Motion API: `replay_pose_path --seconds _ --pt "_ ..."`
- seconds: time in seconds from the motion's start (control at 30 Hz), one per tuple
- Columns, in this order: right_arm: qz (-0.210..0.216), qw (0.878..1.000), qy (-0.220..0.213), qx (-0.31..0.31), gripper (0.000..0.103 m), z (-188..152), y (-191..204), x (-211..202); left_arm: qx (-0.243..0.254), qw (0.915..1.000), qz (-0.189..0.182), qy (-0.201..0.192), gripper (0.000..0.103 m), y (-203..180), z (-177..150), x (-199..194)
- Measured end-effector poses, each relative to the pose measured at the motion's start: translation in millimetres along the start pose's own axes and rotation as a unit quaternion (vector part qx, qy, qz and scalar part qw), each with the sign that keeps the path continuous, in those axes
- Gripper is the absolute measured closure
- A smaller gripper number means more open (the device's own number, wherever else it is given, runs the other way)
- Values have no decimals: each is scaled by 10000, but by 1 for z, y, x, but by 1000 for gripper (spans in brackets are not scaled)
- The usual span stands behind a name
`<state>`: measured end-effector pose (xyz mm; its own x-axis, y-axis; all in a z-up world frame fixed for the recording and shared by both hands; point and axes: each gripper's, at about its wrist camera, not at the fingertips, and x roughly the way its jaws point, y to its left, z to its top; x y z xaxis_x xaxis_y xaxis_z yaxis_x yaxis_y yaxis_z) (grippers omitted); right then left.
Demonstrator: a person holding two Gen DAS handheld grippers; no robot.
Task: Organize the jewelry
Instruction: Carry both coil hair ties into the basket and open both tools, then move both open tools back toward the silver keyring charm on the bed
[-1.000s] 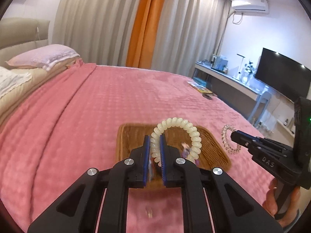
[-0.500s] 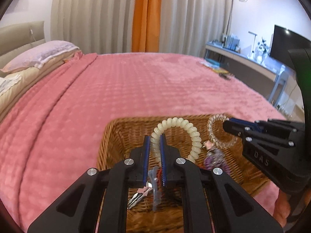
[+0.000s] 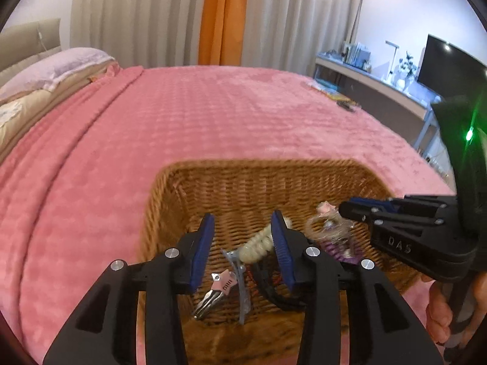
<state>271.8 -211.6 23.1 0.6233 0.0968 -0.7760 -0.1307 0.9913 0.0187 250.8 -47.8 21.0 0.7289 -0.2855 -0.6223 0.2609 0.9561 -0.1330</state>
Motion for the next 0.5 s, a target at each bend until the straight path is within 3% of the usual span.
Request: replay_pose_path --seconds 0.13,0.2,0.27,0.5 --pt "93 9998 -172 -65 86 -10 4 -37 -80 9989 -295 -345 52 -1 6 -48" --pt "128 9994 -327 -25 62 -18 4 -60 -45 9980 -326 -534 39 -3 4 -74" --pt "123 9985 -527 -16 49 -28 6 -84 -82 9964 -325 -774 26 -3 -2 -105" --pt "296 9950 -953 -63 49 -94 23 -147 -360 9888 -605 -1319 21 6 -40 -176"
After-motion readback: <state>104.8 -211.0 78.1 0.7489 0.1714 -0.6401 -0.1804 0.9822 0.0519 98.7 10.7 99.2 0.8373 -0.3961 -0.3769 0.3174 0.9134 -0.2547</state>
